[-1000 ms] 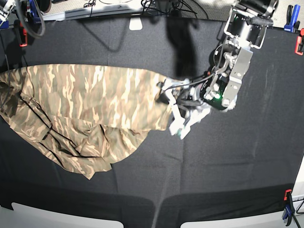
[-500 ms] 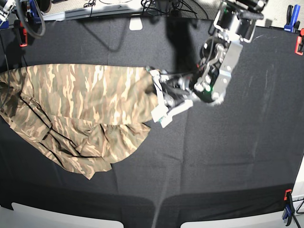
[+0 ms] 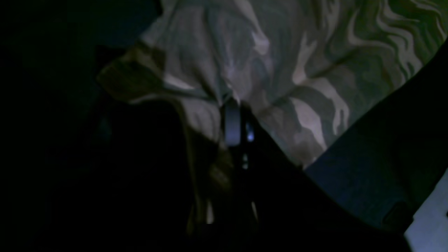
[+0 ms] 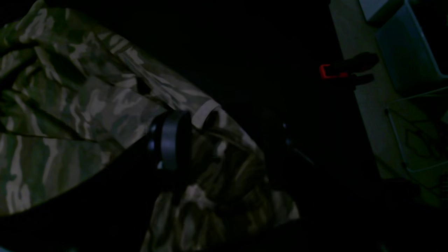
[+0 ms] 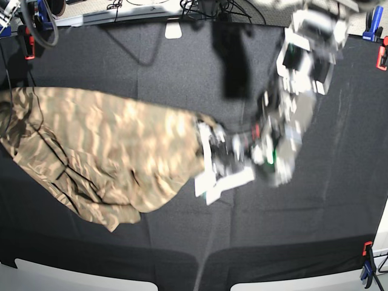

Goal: Layout the t-shirt on the table in an organized manner, then fold the t-shirt properly
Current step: 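Grasp the shirt's loose edge with the left gripper, then pull the held edge with the left gripper away from the right gripper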

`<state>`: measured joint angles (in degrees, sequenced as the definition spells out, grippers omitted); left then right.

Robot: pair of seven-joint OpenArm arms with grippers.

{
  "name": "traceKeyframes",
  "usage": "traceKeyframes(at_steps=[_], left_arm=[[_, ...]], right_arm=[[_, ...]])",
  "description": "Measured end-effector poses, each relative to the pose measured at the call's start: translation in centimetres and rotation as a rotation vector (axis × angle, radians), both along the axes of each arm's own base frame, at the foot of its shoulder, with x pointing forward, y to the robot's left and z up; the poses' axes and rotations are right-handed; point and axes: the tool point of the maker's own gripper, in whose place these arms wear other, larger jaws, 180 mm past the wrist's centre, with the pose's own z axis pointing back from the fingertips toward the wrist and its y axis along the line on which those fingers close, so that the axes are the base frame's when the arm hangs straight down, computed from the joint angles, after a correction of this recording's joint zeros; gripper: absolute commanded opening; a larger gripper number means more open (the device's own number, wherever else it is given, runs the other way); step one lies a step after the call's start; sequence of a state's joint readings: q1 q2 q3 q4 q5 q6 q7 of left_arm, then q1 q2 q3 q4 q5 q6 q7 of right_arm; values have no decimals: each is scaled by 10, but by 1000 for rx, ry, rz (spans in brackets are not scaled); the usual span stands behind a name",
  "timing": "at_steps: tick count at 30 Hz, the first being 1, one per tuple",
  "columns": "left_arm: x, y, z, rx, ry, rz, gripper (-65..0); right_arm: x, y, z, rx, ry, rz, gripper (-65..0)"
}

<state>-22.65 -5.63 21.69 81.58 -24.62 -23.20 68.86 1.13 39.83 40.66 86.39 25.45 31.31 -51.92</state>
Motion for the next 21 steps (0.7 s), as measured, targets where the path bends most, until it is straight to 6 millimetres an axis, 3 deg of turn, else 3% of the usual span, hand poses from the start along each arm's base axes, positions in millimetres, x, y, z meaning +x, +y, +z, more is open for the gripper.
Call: traceKeyframes(at_steps=[3,9,15,18,21], left_arm=[[7,20,-1,34,-10,15,-650],[12,80,-16,146,12,91,-650],[9,96,-13,85,53,122,-650],[9,102,-14,97,53,127,-650],[10,106,-15,104,52,130,-650]], right_arm=[[0,0,0,-1,0,0,-340],[2,4,1,21,-15,11,-340],[18,54,10,255,-155,166,-340],[19,83,-5,303,-162,268,-341],[17,100,-29,365,-147,253,-341]])
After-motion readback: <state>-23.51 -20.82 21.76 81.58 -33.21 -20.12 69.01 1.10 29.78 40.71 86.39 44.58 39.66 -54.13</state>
